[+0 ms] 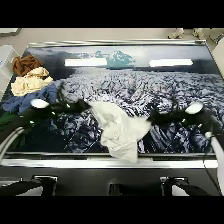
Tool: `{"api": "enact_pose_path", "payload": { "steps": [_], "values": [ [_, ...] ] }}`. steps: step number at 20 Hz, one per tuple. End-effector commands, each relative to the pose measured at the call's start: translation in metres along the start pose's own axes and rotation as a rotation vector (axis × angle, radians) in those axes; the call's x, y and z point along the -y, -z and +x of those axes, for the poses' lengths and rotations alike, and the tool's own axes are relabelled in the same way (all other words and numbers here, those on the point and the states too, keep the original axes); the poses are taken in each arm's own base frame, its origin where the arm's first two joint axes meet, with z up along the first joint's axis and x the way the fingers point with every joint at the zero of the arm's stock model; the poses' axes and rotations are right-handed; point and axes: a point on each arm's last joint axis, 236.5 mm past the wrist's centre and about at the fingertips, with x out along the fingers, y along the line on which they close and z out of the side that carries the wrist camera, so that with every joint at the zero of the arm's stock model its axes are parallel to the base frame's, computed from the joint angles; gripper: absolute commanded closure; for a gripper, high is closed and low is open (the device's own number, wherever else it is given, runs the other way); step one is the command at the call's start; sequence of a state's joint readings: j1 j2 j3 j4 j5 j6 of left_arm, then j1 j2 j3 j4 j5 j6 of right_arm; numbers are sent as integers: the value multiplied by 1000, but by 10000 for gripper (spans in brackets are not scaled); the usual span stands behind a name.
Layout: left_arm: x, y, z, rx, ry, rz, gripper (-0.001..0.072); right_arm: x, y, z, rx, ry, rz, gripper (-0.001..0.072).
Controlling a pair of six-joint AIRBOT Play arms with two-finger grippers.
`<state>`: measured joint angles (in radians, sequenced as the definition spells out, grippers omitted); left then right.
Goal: Fold the clothes and pants, and hang the long-sleeved shirts on hangers.
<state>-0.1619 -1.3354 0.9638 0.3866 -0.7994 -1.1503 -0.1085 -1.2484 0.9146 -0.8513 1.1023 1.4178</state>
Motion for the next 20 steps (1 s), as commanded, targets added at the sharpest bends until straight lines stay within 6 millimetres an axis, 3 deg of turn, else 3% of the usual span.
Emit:
{"api": "enact_pose_path", "payload": {
  "steps": [1,2,3,4,6,8,11,13,15,18,20],
  "values": [
    [107,-101,-110,390,91,253,686,-42,-92,-148,395,281,-313,672],
    [148,-125,-161,529,122,327,686,-64,-114,-210,575,344,-344,671],
    [186,-136,-208,648,151,394,685,-93,-124,-276,761,369,-367,671],
    [223,-139,-256,760,182,461,685,-124,-121,-334,922,365,-403,670],
    [284,-120,-330,930,245,565,685,-176,-93,-415,1150,306,-478,670],
    [324,-93,-385,1060,305,624,685,-204,-59,-464,1294,257,-518,670],
    [359,-58,-445,1216,416,630,685,-238,-22,-509,1460,119,-549,670],
    [374,-43,-457,1229,485,630,685,-270,-4,-533,1564,-32,-594,670],
    [382,-39,-455,1213,515,638,684,-287,1,-547,1624,-126,-611,670],
    [376,-54,-438,1204,471,653,684,-282,-24,-531,1580,-113,-590,670],
    [363,-75,-414,1184,388,676,684,-267,-56,-498,1479,-53,-568,669]
  ]
}}
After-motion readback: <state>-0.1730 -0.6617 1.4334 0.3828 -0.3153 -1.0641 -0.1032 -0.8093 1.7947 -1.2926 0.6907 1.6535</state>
